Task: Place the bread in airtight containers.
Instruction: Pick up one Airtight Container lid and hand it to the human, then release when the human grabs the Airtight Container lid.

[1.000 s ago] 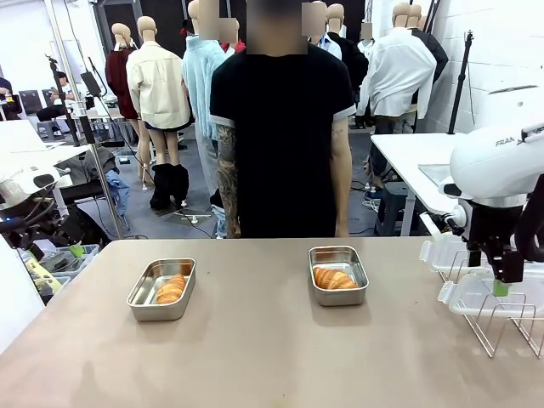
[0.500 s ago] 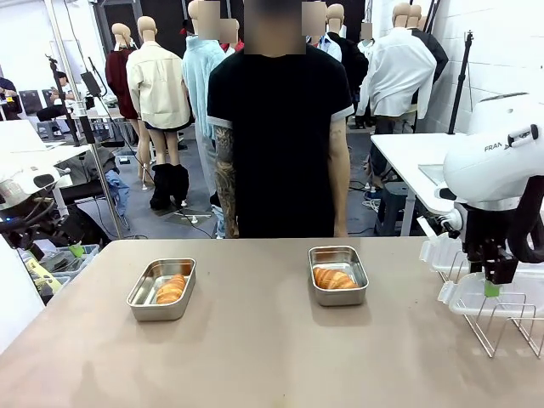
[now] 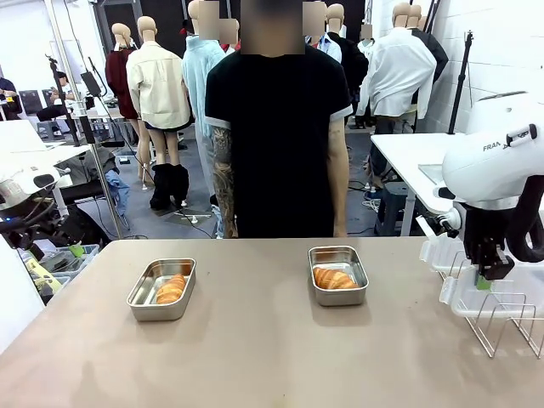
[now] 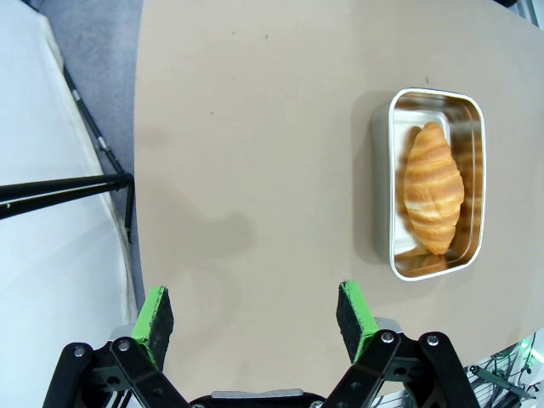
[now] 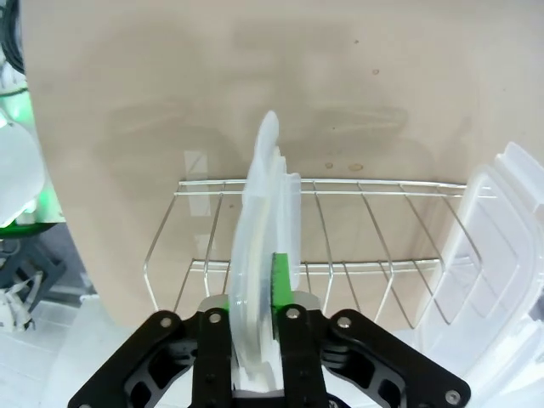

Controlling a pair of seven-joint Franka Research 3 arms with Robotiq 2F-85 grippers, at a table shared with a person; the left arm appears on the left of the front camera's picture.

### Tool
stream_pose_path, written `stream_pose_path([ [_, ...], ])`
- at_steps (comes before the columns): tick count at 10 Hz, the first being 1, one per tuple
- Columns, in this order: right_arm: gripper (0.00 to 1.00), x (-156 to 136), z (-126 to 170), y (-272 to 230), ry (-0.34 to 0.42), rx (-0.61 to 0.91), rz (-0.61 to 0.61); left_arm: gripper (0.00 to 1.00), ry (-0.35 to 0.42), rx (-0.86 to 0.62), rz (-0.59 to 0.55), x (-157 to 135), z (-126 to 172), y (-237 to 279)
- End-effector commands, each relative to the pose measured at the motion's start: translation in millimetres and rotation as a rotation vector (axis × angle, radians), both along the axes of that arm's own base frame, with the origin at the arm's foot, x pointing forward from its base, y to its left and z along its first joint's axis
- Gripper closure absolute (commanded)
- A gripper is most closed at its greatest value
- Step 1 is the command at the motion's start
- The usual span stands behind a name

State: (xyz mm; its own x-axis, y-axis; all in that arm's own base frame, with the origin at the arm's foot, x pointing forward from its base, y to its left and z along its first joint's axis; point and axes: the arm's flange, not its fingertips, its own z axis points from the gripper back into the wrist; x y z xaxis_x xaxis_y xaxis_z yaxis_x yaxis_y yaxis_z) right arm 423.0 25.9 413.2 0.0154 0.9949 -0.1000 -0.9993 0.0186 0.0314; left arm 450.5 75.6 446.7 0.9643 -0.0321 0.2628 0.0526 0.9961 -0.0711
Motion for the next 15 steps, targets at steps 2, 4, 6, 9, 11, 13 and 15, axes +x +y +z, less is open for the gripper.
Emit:
stream_pose_path([
  [2,1.0,1.7,0.6,5.1,0.012,0.019,-0.003,0.0,-0.001,0.011,0.015,-2.2,0.1,0.5],
  [4,1.0,1.6,0.6,6.1,0.016,0.015,-0.013,0.0,-0.001,0.011,0.015,-2.2,0.1,0.5],
  [6,1.0,0.6,1.2,3.6,-0.004,-0.002,0.006,0.0,-0.001,0.011,0.015,-2.2,0.1,0.5],
  [9,1.0,0.8,1.2,3.9,-0.005,-0.004,0.006,0.0,-0.001,0.011,0.015,-2.2,0.1,0.5],
  [11,1.0,-18.8,24.8,10.6,0.024,0.034,-0.038,0.0,-0.001,0.011,0.015,-2.2,0.1,0.5],
  [13,1.0,-45.7,66.5,29.1,0.008,0.074,-0.076,0.0,-0.001,0.011,0.015,-2.2,0.1,0.5],
  [15,1.0,-51.2,114.4,42.4,-0.005,0.142,-0.107,0.0,-0.001,0.011,0.015,-2.2,0.1,0.5],
])
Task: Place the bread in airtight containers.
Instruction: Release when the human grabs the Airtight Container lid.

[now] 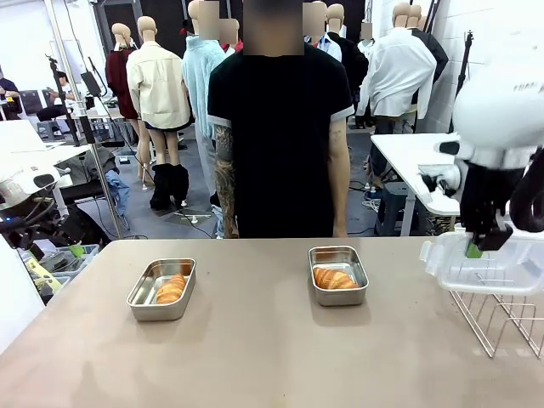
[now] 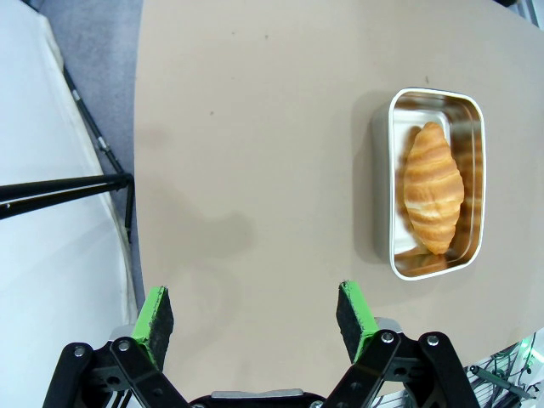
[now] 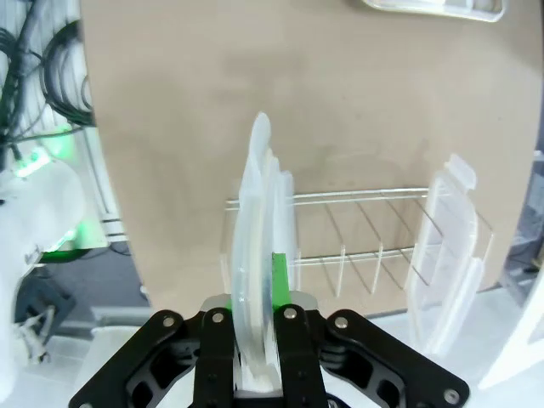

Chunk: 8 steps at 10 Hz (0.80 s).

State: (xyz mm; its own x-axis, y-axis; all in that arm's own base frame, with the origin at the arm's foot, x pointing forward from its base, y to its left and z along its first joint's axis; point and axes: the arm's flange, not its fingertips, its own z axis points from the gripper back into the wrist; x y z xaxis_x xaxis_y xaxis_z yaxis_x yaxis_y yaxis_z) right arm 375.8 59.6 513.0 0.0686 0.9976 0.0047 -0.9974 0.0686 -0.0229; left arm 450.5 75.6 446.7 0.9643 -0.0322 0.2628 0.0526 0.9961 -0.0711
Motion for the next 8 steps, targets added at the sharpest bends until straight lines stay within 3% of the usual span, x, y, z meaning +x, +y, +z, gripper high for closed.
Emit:
stream_pose_path([
  [1,1.0,2.6,43.9,14.8,0.048,0.096,-0.13,0.0,-0.001,0.011,0.015,-2.2,0.1,0.5],
  [3,1.0,44.1,110.2,26.7,-0.006,0.263,-0.359,0.0,-0.001,0.011,0.015,-2.2,0.1,0.5],
  [5,1.0,95.2,160.1,26.0,-0.118,0.485,-0.521,0.0,-0.001,0.011,0.015,-2.2,0.1,0.5],
  [8,1.0,172.3,188.6,22.5,-0.173,0.694,-0.789,0.0,-0.001,0.011,0.015,-2.2,0.1,0.5],
])
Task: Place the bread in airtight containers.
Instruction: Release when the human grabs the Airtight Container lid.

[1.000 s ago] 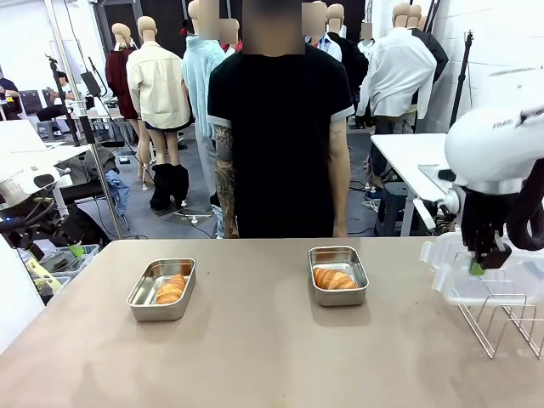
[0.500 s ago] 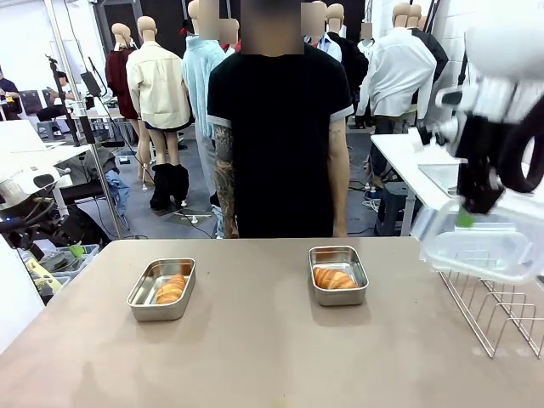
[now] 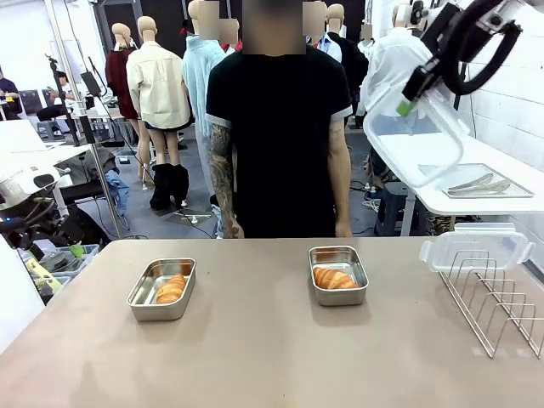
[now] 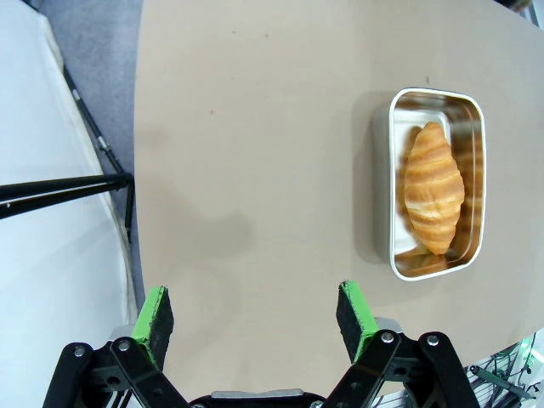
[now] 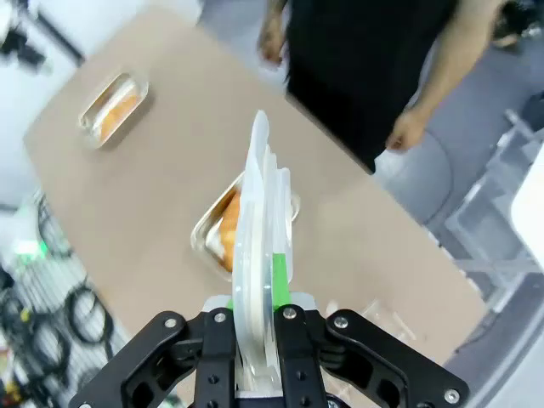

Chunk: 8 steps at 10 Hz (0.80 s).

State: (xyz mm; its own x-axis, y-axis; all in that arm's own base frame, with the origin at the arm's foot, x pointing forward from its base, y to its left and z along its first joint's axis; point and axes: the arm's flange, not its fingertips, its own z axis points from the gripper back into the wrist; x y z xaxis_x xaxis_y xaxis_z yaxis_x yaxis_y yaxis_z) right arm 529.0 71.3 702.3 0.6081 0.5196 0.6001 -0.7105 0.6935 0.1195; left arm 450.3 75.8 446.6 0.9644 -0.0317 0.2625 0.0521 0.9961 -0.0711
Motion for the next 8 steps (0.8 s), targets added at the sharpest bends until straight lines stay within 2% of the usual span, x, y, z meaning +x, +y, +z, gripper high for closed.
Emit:
stream_pose_path([
  [1,1.0,41.6,-1.6,12.3,-0.035,0.064,-0.153,0.0,-0.002,0.011,0.015,-2.0,0.3,0.3],
  [3,1.0,74.6,-8.7,13.5,-0.08,0.075,-0.238,0.0,-0.002,0.011,0.015,-2.0,0.3,0.3],
  [5,1.0,97.2,-33.6,19.1,-0.069,0.057,-0.225,0.0,-0.002,0.011,0.015,-2.0,0.3,0.3],
  [7,1.0,109.4,-47.8,24.6,-0.051,0.025,-0.2,0.0,-0.002,0.011,0.015,-2.0,0.3,0.3],
  [8,1.0,98.7,-45.3,19.7,-0.057,0.07,-0.217,0.0,-0.002,0.011,0.015,-2.0,0.3,0.3],
])
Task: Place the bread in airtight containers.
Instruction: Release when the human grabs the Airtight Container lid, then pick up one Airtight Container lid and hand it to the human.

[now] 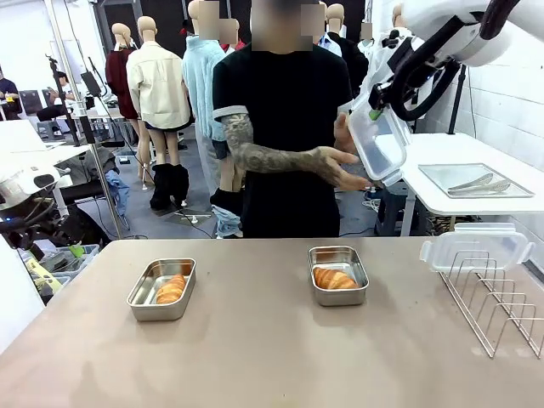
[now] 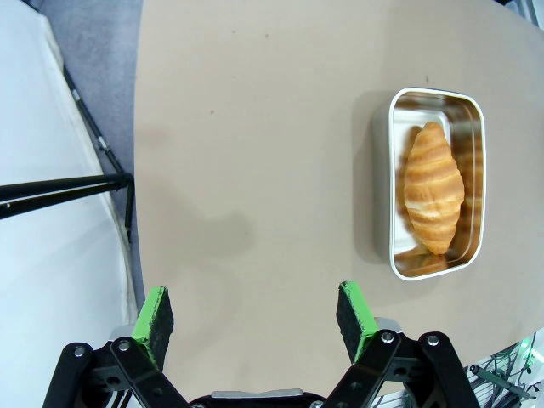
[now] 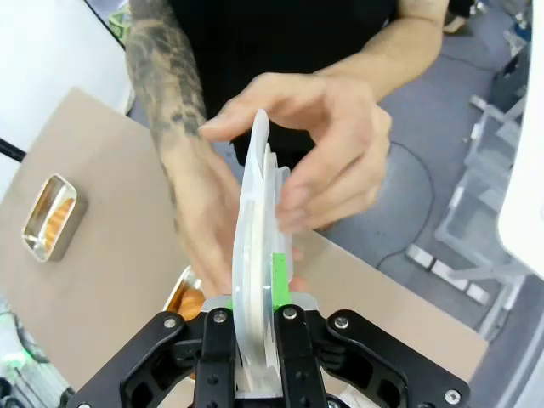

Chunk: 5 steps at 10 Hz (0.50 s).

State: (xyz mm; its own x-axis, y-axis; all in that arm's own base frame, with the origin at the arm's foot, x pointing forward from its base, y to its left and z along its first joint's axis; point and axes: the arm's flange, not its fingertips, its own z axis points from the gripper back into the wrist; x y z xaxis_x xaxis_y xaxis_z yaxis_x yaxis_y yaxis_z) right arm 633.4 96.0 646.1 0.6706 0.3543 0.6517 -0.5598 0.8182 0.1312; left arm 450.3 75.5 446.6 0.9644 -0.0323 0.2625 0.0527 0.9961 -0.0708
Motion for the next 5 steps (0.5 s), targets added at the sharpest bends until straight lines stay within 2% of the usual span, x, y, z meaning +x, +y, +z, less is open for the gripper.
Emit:
stream_pose_path([
  [1,1.0,-5.7,10.9,-5.0,-0.014,0.016,-0.011,0.0,-0.002,0.01,0.015,-2.0,0.3,0.6],
  [5,1.0,-1.2,2.8,-1.2,-0.004,0.001,-0.001,0.0,-0.002,0.01,0.015,-2.0,0.3,0.6],
])
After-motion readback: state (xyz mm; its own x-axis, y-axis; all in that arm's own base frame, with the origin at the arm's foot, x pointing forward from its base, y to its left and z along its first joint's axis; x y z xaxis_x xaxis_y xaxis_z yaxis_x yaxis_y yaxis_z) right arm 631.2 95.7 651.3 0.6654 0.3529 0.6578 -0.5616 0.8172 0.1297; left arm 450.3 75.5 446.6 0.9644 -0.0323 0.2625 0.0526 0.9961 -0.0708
